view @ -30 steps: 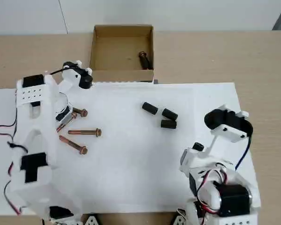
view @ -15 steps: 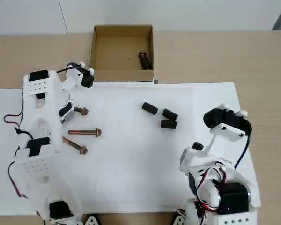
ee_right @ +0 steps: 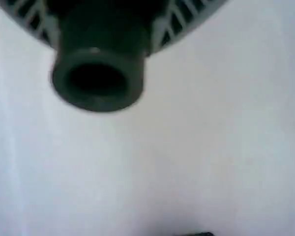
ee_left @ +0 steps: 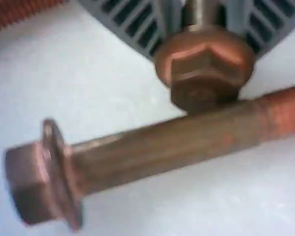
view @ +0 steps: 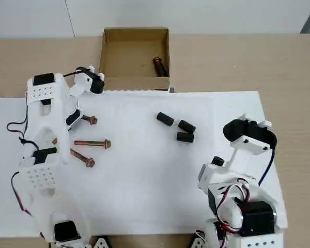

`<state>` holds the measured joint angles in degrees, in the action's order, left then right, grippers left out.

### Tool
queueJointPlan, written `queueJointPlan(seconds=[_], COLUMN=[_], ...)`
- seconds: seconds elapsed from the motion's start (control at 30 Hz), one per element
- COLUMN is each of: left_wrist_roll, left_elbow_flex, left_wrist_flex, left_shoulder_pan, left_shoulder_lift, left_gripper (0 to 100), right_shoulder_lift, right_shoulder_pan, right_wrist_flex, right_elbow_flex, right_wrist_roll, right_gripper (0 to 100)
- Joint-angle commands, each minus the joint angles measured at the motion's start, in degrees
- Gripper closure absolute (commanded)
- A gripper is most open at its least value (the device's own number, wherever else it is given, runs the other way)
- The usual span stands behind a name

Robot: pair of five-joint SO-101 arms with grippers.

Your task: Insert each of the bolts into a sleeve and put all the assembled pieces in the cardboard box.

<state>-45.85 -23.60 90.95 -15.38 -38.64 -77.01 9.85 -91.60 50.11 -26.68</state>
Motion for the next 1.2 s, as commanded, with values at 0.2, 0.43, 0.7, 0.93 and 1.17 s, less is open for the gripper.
queueJointPlan(seconds=[0.2, 0.43, 0.7, 0.93, 1.17], left_wrist_roll=[0.09, 2.37, 11.08, 26.02, 28.92], left_elbow_flex=[-8.92, 4.35, 19.30, 26.42, 34.15], left_wrist_flex=[9.41, 9.41, 9.32, 6.95, 2.64], left_shoulder_pan=[0.79, 6.86, 14.15, 18.20, 21.45], left_shoulder_lift=[8.53, 30.86, 54.86, 65.67, 71.21], left_gripper=[100, 100, 100, 100, 100], right_shoulder_lift=[-0.04, -0.57, -0.57, -0.57, -0.57], right_shoulder_pan=[-0.13, -0.13, -0.13, -0.22, -0.31], right_wrist_flex=[0.92, 0.04, -0.31, 0.22, 4.70], right_elbow_flex=[-7.56, -9.32, -12.31, -12.22, -11.87], right_wrist_roll=[0.88, 6.33, 12.84, 16.62, 16.79], right_gripper=[99.6, 99.6, 99.6, 99.6, 99.6])
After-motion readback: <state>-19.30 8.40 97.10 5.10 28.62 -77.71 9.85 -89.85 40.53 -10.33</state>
